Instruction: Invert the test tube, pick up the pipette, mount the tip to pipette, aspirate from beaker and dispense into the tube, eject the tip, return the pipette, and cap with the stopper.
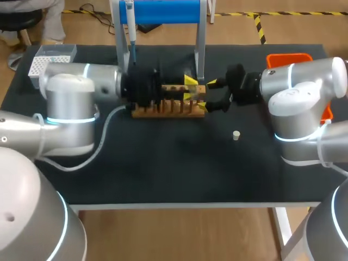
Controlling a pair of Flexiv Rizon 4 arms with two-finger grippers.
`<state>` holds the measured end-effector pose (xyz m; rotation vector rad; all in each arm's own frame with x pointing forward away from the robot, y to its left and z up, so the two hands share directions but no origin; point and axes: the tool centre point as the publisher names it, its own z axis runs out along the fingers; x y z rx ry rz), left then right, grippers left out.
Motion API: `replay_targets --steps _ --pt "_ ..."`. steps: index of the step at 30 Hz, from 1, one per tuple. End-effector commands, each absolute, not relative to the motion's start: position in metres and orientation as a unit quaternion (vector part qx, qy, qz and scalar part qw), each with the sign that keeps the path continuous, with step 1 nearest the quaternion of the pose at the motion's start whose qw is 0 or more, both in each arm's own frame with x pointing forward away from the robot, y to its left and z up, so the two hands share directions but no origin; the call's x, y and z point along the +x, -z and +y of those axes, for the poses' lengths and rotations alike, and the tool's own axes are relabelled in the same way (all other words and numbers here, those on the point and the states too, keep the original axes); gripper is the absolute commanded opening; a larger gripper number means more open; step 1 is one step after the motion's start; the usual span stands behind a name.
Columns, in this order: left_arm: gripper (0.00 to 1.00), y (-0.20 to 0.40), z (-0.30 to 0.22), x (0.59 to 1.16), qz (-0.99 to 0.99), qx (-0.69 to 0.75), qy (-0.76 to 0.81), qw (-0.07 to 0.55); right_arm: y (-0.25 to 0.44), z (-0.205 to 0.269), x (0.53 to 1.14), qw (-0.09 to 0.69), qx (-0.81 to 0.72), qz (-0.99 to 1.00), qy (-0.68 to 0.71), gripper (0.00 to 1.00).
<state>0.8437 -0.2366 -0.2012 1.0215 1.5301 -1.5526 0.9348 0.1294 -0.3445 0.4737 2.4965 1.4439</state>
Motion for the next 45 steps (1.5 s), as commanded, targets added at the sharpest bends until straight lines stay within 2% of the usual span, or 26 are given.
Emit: replay_targets --steps 1,8,30,38,45 --pt "0.00 0.197 -0.234 0.854 0.614 0.338 0.661 0.270 0.344 0.128 0.935 0.109 0.161 0.849 -0.491 1.00" --pt "0.00 0.195 -0.234 0.859 0.648 0.292 0.667 0.222 0.344 0.128 0.935 0.109 0.161 0.849 -0.491 1.00" --pt "0.00 0.195 -0.234 0.859 0.648 0.292 0.667 0.222 0.344 0.128 0.935 0.109 0.161 0.849 -0.491 1.00" --pt "0.00 0.188 -0.215 0.880 0.683 0.185 0.687 0.162 0.344 0.128 0.935 0.109 0.161 0.849 -0.491 1.00" --pt "0.00 0.185 -0.205 0.897 0.696 0.115 0.695 0.143 0.344 0.128 0.935 0.109 0.161 0.849 -0.491 1.00"
